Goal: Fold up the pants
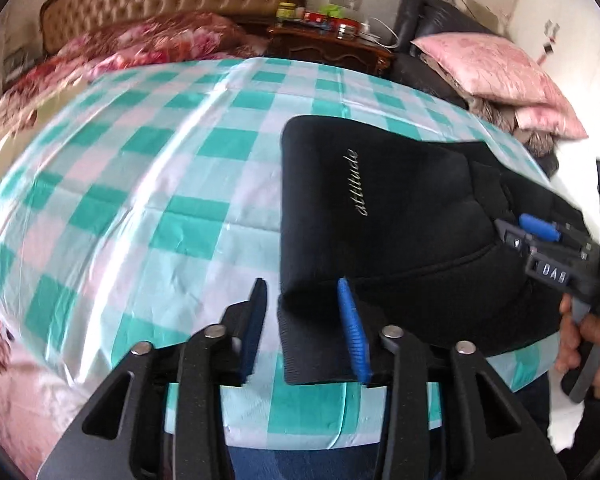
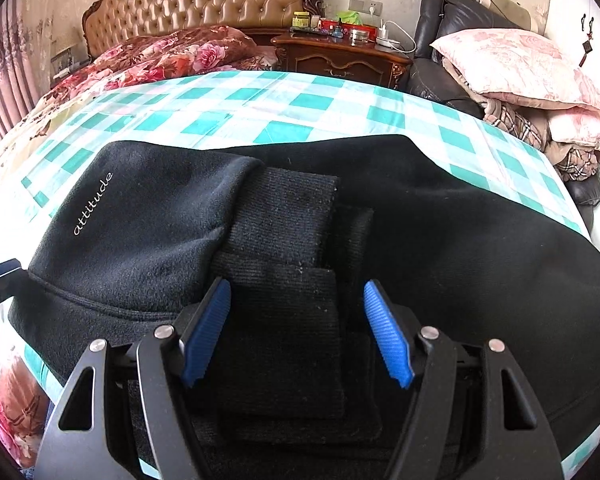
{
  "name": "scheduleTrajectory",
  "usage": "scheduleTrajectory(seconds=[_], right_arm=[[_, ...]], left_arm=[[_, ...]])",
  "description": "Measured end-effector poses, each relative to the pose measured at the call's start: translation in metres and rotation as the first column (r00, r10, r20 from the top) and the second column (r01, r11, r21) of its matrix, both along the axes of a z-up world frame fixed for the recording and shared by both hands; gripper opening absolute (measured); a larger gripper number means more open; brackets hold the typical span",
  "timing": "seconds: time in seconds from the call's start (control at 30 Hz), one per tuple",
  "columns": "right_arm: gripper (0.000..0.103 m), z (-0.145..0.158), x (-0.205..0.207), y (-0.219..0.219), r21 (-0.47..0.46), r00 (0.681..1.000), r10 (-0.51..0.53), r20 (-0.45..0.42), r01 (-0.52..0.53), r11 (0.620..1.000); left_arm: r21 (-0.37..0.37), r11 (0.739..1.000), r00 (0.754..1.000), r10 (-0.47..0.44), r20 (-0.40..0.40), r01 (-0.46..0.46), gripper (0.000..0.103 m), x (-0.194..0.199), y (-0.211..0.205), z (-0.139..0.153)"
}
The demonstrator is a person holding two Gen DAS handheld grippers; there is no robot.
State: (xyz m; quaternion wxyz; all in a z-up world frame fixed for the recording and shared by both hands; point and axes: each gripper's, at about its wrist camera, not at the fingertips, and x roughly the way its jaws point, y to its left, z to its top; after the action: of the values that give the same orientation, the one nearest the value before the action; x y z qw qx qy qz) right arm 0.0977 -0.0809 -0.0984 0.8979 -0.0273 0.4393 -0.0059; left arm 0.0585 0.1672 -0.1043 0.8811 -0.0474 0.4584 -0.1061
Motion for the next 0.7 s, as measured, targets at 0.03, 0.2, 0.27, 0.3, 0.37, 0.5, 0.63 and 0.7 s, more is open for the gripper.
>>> scheduleTrajectory(seconds=[0.03,0.2,0.27,0.3,0.37,0.5,0.63,0.7], right_arm=[[0.068,0.001,0.000,0.001,-0.006,1.000,-0.002,-0.002,0.002,1.000],[0.069,0.006,0.001,0.003,-0.022,1.000,-0.004,-0.012,0.004,1.000],[0.069,0.017,0.001,0.001,-0.006,1.000,-0.002,0.005,0.002,1.000],[0.069,0.022,0.002,0.001,-0.001,1.000,0.002,0.022,-0.002,1.000],[0.069,0.034,0.007,0.002,-0.006,0.998,0.002,0.055,-0.002,1.000],[0.069,0.050,0.031,0.007,-0.005,0.995,0.007,0.096,-0.007,1.000],[0.069,0.041,0.066,0.012,-0.024,0.998,0.016,0.059,-0.015,1.000],[0.068,0.026,0.077,0.012,-0.065,1.000,0.006,0.010,-0.005,0.998]], left_arm=[[-0.005,1.000,1.000,-0.001,0.002,0.001,0.040,0.001,0.001,0.002],[-0.020,1.000,1.000,0.000,0.002,0.000,0.040,-0.004,0.004,0.002],[-0.024,1.000,1.000,-0.001,0.009,0.001,0.040,-0.004,0.004,0.002],[-0.027,1.000,1.000,0.001,0.011,0.000,0.040,-0.005,0.004,0.003],[-0.037,0.999,1.000,0.005,0.017,-0.004,0.040,-0.005,0.005,0.003],[-0.061,0.998,0.999,0.019,0.049,-0.016,0.040,-0.008,0.008,0.009],[-0.074,0.997,0.997,0.038,0.060,-0.033,0.040,-0.008,0.013,0.012],[-0.082,0.996,0.997,0.050,0.062,-0.045,0.040,-0.007,0.017,0.012]])
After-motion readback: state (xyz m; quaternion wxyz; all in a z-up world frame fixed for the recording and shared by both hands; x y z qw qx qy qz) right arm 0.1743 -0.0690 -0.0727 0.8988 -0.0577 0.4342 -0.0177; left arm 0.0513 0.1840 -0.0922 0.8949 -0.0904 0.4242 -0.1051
